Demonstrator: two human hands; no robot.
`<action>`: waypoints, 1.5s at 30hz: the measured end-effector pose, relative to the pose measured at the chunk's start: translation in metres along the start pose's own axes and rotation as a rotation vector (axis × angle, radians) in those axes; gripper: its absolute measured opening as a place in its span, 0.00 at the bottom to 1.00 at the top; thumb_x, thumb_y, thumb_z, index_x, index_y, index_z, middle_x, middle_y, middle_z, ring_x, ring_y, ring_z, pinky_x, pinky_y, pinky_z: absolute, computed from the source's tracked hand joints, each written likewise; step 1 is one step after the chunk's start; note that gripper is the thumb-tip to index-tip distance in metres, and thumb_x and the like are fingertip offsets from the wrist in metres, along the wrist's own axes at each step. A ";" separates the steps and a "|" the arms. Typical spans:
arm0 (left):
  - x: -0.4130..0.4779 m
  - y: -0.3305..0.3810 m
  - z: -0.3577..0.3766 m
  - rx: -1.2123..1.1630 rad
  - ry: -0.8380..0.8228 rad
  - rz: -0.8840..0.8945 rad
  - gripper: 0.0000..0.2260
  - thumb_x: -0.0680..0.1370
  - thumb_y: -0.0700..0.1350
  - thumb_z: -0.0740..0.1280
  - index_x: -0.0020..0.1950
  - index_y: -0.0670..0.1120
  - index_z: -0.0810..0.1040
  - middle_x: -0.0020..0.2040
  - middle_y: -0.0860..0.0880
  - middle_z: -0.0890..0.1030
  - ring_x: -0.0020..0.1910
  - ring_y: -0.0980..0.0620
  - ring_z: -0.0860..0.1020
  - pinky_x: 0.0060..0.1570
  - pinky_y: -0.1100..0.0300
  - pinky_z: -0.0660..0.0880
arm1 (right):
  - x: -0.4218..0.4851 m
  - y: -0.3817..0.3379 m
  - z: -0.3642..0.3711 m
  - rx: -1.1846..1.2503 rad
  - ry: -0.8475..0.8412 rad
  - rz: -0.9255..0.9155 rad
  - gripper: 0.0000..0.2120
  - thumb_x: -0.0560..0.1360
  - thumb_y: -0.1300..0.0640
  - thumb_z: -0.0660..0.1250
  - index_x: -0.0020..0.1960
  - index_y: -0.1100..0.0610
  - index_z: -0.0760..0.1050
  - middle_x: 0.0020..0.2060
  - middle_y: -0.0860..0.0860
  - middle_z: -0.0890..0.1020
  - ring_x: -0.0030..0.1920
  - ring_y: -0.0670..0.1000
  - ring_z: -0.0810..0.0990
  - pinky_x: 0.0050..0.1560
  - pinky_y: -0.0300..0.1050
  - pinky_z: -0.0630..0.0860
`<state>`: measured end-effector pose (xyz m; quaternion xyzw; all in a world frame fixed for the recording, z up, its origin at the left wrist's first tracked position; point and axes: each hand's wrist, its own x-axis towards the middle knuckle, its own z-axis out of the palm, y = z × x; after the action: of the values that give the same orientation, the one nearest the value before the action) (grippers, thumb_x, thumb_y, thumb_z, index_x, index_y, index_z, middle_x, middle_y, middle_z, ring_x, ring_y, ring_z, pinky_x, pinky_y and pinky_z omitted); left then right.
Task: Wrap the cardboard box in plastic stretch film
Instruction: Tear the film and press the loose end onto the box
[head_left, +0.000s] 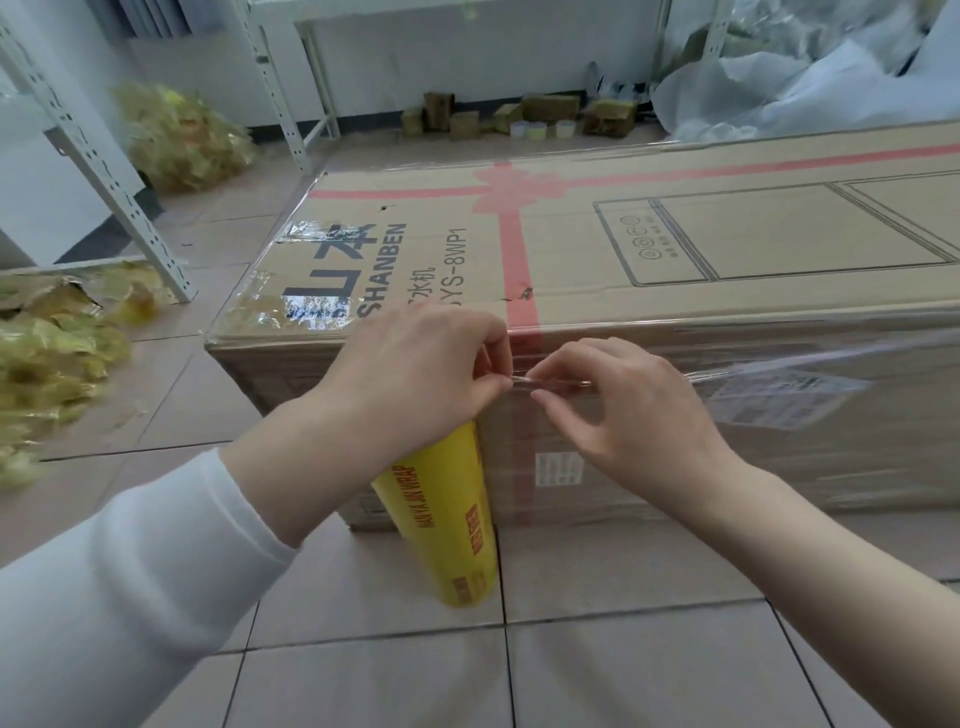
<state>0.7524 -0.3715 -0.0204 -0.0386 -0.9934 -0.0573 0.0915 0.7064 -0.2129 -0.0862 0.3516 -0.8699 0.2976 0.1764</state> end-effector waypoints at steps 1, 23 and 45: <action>0.000 0.000 0.000 -0.002 -0.001 -0.007 0.03 0.75 0.54 0.65 0.46 0.57 0.77 0.38 0.58 0.73 0.45 0.56 0.71 0.41 0.60 0.65 | -0.001 -0.002 0.002 0.035 0.008 0.030 0.11 0.71 0.47 0.64 0.41 0.52 0.81 0.36 0.45 0.83 0.39 0.50 0.81 0.38 0.47 0.79; 0.010 -0.003 0.006 -0.154 -0.144 -0.024 0.04 0.74 0.52 0.67 0.39 0.56 0.76 0.36 0.60 0.74 0.43 0.56 0.71 0.49 0.59 0.63 | 0.013 -0.009 0.041 -0.010 -0.302 0.466 0.16 0.81 0.52 0.51 0.37 0.54 0.70 0.36 0.51 0.76 0.44 0.60 0.77 0.39 0.46 0.67; 0.001 0.033 0.066 0.834 -0.381 0.434 0.12 0.80 0.39 0.52 0.59 0.42 0.72 0.58 0.43 0.75 0.58 0.42 0.70 0.46 0.53 0.60 | -0.080 0.054 0.086 -0.252 -0.080 -0.073 0.22 0.73 0.50 0.59 0.61 0.61 0.79 0.43 0.54 0.82 0.42 0.57 0.78 0.41 0.49 0.67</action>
<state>0.7426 -0.3307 -0.0816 -0.2141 -0.8998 0.3728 -0.0739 0.7146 -0.1972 -0.2142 0.3698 -0.8933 0.1651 0.1949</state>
